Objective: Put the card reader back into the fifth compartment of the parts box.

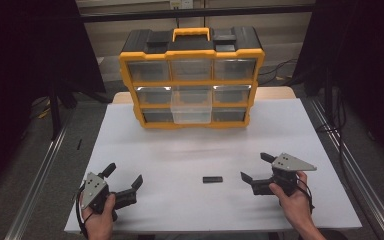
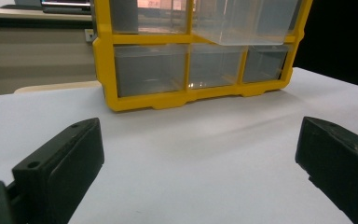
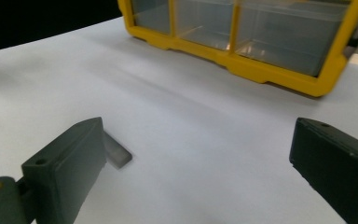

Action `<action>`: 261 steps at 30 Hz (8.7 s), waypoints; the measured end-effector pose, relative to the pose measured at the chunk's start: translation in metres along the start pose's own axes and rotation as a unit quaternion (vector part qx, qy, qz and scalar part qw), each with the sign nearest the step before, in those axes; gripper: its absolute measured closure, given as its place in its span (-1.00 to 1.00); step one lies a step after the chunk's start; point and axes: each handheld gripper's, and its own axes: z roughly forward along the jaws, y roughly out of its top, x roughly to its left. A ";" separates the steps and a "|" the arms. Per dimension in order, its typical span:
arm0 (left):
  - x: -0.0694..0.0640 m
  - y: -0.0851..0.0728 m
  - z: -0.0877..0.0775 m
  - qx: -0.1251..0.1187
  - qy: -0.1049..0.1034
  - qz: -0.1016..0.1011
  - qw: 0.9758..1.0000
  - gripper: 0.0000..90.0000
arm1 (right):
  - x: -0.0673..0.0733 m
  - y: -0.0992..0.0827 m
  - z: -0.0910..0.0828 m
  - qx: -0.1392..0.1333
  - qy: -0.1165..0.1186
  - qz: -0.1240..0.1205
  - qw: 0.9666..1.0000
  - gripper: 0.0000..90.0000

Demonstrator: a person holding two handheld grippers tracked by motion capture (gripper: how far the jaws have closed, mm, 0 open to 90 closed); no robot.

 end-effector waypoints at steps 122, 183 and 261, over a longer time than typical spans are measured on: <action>-0.001 0.001 0.001 0.001 -0.005 0.003 1.000 -0.97 | 0.043 0.049 0.130 0.351 0.211 -0.177 0.895 0.63; -0.001 0.001 -0.001 0.001 -0.006 0.003 1.000 -0.97 | 0.026 0.075 0.097 0.189 0.211 -0.103 0.953 0.62; 0.000 0.001 0.000 -0.001 -0.003 0.002 1.000 -0.97 | 0.032 0.174 0.077 0.107 0.206 -0.147 0.962 0.63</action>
